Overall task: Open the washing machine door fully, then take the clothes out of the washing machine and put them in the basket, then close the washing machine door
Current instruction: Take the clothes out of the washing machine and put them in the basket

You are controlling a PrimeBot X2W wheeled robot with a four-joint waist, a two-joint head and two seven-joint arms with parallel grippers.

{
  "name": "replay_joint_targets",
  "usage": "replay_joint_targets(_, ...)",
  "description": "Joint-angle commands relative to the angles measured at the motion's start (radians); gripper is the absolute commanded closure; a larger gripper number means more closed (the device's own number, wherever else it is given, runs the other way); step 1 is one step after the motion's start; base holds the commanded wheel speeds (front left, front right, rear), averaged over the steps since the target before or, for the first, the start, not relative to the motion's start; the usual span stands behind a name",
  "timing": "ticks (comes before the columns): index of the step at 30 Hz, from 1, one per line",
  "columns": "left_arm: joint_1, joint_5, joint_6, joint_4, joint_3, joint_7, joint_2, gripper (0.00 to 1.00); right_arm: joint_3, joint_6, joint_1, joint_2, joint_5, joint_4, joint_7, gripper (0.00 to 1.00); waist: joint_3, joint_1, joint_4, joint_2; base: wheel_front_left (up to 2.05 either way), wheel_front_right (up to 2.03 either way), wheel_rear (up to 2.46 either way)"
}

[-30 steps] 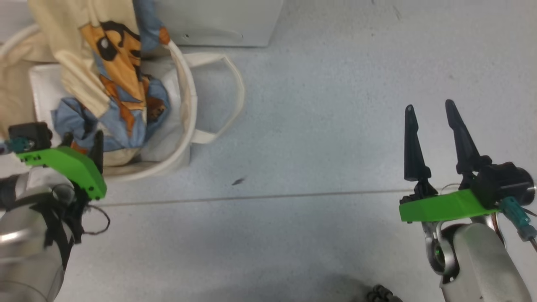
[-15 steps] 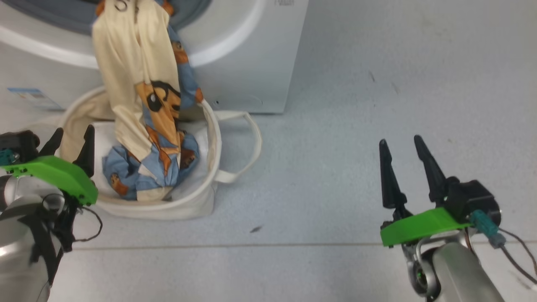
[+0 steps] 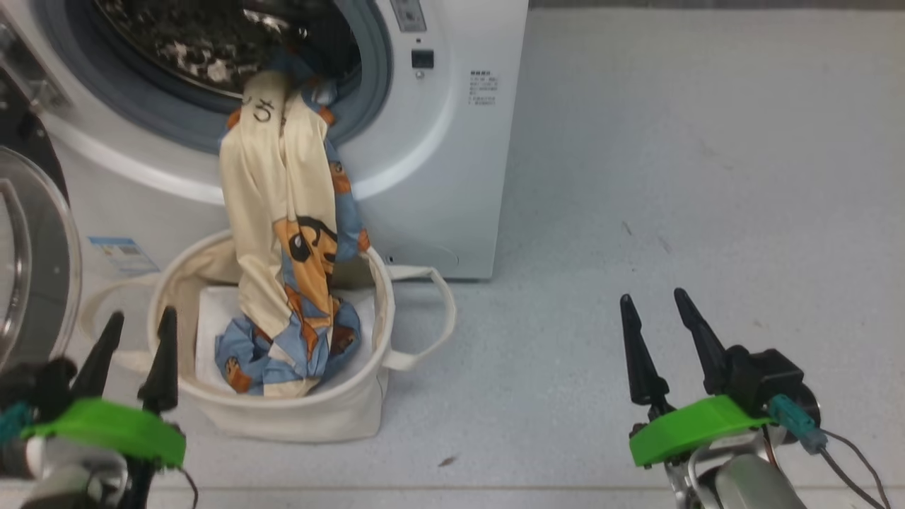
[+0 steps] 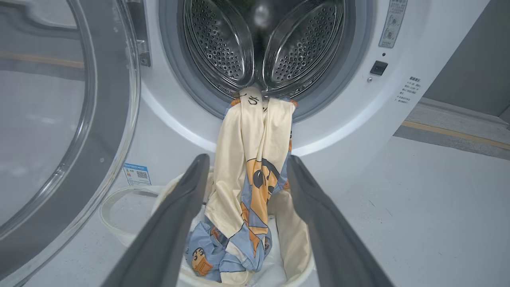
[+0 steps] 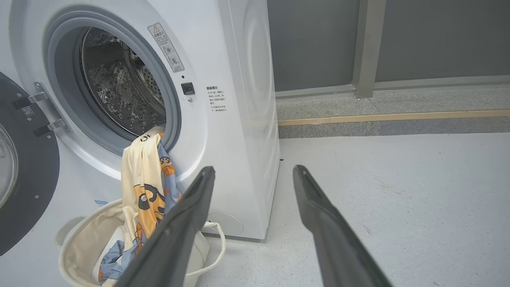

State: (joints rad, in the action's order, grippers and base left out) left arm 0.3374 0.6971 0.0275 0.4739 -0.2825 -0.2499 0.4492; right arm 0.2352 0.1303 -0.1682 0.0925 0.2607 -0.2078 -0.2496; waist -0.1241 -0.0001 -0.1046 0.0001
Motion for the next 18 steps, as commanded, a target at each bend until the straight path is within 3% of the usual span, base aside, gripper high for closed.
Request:
replay_joint_targets(1,-0.028,-0.009,-0.021,-0.095,0.080,-0.012,0.048,0.00,0.025,0.000,-0.001,-0.004,0.009,0.025,-0.012,0.00,0.038,0.0001,-0.002,-0.0001,0.00,0.00,0.00)
replay_joint_targets(11,-0.305,0.008,-0.096,-0.379,0.169,-0.007,0.067,0.00,0.021,0.000,0.032,-0.005,0.022,0.015,-0.012,0.00,0.098,0.0001,-0.015,-0.0001,0.00,0.00,0.00)
replay_joint_targets(18,-0.352,0.020,-0.100,-0.405,0.162,0.018,0.076,0.00,0.027,0.000,0.037,-0.012,0.030,0.012,-0.012,0.00,0.103,0.0001,-0.021,-0.0001,0.00,0.00,0.00)
